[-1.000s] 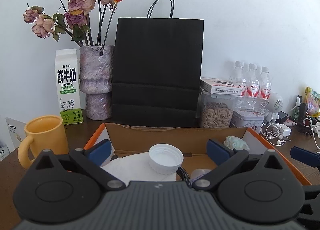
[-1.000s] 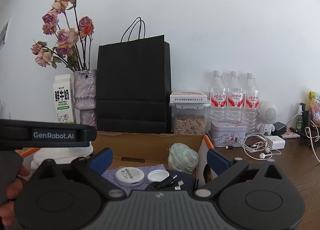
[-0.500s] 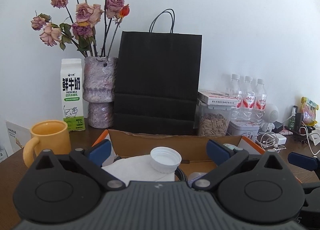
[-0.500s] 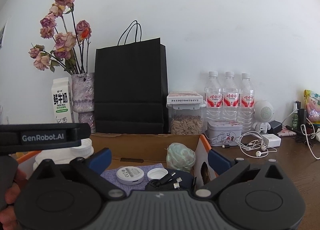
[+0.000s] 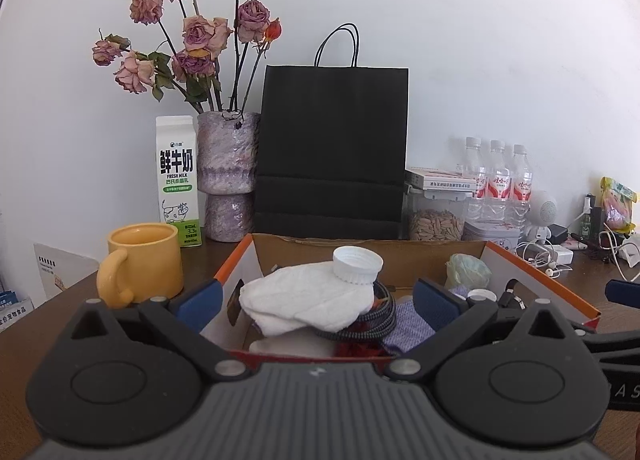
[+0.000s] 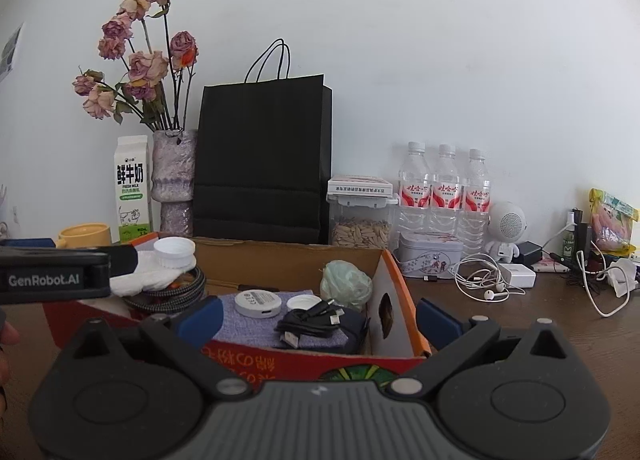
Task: Organize objects
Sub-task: 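Withdraw both tools from the red box back over the table, then grasp the clear plastic ring with right tool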
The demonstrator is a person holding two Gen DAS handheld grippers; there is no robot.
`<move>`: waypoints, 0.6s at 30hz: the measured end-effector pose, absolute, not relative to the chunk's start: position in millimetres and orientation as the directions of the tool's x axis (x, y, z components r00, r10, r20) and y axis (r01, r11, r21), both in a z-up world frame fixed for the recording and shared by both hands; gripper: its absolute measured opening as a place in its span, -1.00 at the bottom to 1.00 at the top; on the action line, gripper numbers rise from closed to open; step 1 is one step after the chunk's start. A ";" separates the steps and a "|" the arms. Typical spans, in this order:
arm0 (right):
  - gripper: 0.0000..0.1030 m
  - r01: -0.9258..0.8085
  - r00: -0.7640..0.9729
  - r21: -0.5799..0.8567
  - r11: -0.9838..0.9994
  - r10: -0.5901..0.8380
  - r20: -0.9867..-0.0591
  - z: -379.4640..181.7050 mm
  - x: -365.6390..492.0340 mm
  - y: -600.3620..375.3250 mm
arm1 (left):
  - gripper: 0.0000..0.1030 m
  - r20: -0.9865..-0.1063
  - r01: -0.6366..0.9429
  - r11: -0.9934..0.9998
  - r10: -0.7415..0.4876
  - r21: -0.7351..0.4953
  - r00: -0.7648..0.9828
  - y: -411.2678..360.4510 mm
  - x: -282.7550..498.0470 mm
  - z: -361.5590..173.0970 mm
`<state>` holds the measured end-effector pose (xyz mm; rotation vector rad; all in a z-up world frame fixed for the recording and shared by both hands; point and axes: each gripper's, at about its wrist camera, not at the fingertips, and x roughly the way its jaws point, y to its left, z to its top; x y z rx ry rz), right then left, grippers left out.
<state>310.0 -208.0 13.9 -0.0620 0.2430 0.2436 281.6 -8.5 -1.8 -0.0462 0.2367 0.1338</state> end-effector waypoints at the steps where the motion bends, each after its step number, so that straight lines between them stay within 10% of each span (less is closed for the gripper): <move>1: 1.00 -0.243 0.942 -0.033 0.969 0.228 -0.248 13.4 305.8 -210.1 | 1.00 -0.244 -0.138 0.990 0.126 -0.033 0.962 -7.5 276.9 -3.3; 18: 1.00 -0.161 0.915 -0.046 0.986 0.132 -0.381 0.3 249.0 -244.6 | 1.00 -0.406 -0.102 0.993 0.066 -0.066 0.911 9.0 228.3 -23.5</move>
